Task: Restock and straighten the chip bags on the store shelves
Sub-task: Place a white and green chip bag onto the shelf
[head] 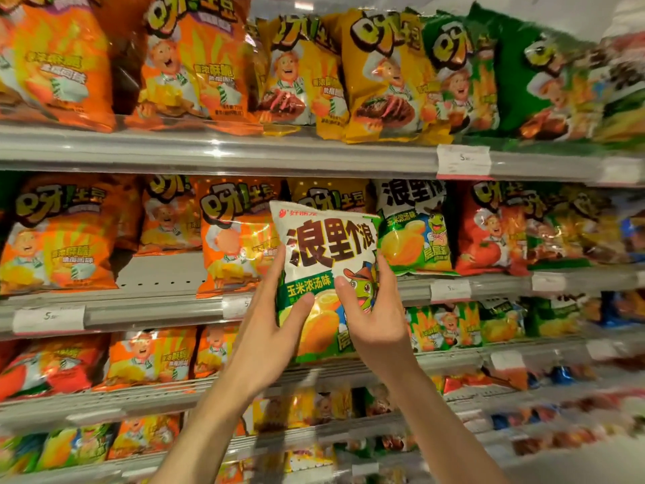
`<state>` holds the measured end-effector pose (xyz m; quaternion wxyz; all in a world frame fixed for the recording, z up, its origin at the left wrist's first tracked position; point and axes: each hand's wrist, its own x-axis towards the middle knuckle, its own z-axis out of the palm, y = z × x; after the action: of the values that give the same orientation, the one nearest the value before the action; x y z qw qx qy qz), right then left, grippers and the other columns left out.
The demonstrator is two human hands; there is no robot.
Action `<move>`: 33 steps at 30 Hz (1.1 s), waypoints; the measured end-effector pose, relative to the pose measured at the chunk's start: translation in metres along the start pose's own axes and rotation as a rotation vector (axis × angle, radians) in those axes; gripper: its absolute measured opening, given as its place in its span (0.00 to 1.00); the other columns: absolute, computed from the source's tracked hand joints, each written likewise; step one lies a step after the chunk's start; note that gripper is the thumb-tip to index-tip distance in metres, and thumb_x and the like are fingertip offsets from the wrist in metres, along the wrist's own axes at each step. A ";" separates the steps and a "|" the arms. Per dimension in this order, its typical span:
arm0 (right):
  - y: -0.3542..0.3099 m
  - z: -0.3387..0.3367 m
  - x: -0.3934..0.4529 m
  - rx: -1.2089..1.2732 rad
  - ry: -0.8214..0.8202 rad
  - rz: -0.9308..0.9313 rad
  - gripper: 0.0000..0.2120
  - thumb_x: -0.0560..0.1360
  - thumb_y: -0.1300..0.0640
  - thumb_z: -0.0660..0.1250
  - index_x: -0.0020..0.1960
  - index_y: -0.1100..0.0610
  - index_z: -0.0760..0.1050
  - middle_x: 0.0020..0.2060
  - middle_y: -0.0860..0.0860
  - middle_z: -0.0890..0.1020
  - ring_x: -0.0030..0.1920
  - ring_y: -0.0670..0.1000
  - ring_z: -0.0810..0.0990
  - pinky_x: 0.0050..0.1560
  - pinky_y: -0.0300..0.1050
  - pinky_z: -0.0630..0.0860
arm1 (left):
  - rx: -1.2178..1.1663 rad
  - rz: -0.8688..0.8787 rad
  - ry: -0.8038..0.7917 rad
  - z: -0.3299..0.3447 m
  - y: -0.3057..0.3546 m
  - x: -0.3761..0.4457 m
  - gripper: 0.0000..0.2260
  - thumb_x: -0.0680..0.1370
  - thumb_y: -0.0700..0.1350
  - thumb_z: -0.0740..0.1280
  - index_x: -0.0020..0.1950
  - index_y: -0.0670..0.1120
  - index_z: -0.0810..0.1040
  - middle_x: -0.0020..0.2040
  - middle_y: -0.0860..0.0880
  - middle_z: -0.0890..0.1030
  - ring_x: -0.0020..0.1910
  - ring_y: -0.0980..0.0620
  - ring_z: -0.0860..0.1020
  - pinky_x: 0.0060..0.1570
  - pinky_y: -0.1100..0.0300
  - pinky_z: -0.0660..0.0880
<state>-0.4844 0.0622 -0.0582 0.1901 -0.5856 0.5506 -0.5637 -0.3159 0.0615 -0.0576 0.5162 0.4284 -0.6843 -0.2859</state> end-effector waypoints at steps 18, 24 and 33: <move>0.086 -0.325 0.020 -0.121 0.030 0.043 0.39 0.78 0.33 0.60 0.81 0.41 0.46 0.76 0.42 0.61 0.68 0.39 0.64 0.62 0.39 0.63 | 0.200 0.151 -0.072 0.308 0.136 -0.004 0.33 0.83 0.56 0.59 0.81 0.62 0.42 0.81 0.61 0.56 0.77 0.58 0.60 0.73 0.55 0.62; 0.121 -0.399 0.043 -0.182 0.061 0.054 0.40 0.76 0.29 0.58 0.81 0.43 0.46 0.77 0.44 0.60 0.72 0.41 0.63 0.67 0.43 0.65 | 0.182 0.212 -0.163 0.378 0.168 0.010 0.32 0.83 0.58 0.58 0.79 0.67 0.39 0.75 0.74 0.55 0.69 0.77 0.59 0.63 0.75 0.62; 0.176 -0.449 0.102 -0.236 0.061 0.078 0.42 0.74 0.25 0.56 0.80 0.42 0.47 0.78 0.45 0.60 0.76 0.47 0.61 0.74 0.57 0.65 | 0.189 0.204 -0.181 0.462 0.161 0.058 0.33 0.82 0.62 0.56 0.79 0.65 0.38 0.76 0.71 0.49 0.72 0.69 0.57 0.67 0.62 0.65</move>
<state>-0.9756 0.0971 -0.0292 0.1249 -0.5647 0.6409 -0.5047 -0.8079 0.0625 -0.0369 0.4361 0.3759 -0.7918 -0.2039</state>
